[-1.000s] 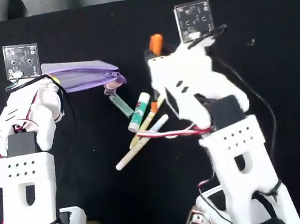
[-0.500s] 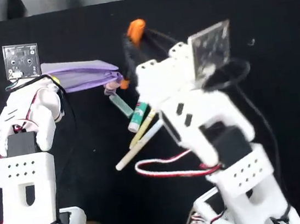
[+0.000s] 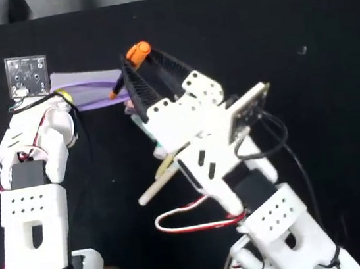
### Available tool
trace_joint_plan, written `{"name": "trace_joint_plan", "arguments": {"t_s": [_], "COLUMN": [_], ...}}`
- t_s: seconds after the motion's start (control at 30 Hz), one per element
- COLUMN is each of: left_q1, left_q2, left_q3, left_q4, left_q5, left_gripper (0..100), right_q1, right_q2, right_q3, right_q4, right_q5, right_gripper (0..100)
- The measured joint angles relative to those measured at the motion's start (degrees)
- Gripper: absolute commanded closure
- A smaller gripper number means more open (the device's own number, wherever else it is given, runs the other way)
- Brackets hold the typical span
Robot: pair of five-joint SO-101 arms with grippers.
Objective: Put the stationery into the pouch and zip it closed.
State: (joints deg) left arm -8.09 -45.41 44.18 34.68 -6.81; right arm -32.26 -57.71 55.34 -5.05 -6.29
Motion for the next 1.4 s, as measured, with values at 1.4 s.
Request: {"name": "trace_joint_plan", "arguments": {"t_s": [1.4], "left_q1": [0.18], "left_q2": [0.00], "left_q3": [0.09], "left_q4": [-0.18], "left_q5": [0.00], "left_gripper": [97], "right_q1": [-3.87], "right_q2": [12.66], "right_q3": [13.80], "right_q4": [-15.30], "right_q5": [15.30], "right_gripper": [66.2]}}
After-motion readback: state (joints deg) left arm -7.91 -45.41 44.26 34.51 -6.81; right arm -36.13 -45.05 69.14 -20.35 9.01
